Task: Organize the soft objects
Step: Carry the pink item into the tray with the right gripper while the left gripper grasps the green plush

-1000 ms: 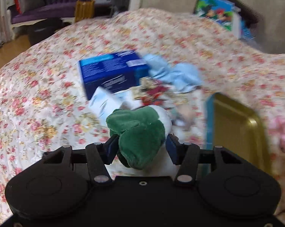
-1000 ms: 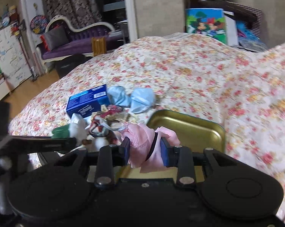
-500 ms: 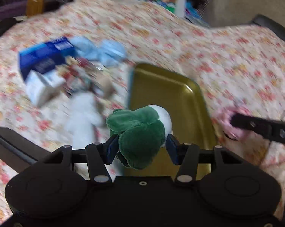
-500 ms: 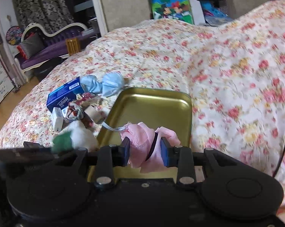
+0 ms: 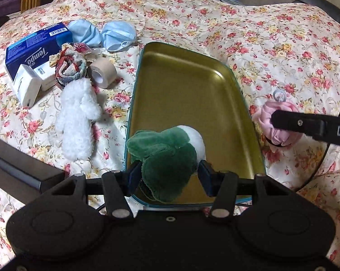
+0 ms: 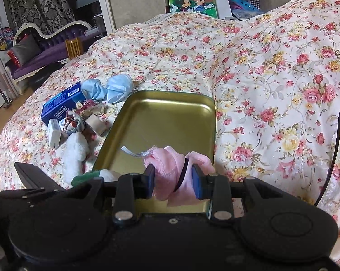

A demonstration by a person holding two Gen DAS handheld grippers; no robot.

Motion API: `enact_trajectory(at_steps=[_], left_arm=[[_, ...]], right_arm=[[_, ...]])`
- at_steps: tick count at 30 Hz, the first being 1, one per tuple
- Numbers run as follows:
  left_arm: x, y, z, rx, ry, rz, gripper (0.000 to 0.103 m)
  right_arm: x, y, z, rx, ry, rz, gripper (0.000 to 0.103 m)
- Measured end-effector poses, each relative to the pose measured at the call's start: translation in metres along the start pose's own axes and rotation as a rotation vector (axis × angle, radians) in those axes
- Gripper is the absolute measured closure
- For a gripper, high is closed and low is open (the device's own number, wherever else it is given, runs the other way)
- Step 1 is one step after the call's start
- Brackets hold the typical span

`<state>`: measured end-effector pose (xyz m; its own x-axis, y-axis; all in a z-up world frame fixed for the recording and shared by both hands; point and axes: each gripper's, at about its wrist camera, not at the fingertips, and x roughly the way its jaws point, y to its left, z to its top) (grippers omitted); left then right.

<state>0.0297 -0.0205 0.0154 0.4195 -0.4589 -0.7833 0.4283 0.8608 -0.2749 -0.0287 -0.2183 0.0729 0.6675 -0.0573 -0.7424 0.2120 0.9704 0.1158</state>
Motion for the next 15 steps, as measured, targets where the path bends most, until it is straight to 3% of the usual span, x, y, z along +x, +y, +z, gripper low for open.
enact_trajectory(at_steps=[4, 8, 15], left_arm=[[0.003, -0.005, -0.001, 0.028, -0.002, 0.013, 0.049], [0.000, -0.009, -0.001, 0.049, -0.034, 0.052, 0.033], [-0.005, -0.007, -0.001, 0.045, -0.095, 0.161, 0.029]], right_arm=[[0.002, 0.002, 0.008, -0.004, -0.010, 0.001, 0.070], [0.004, 0.004, 0.016, -0.004, -0.020, -0.004, 0.069], [0.010, 0.009, 0.026, -0.021, -0.032, -0.027, 0.068]])
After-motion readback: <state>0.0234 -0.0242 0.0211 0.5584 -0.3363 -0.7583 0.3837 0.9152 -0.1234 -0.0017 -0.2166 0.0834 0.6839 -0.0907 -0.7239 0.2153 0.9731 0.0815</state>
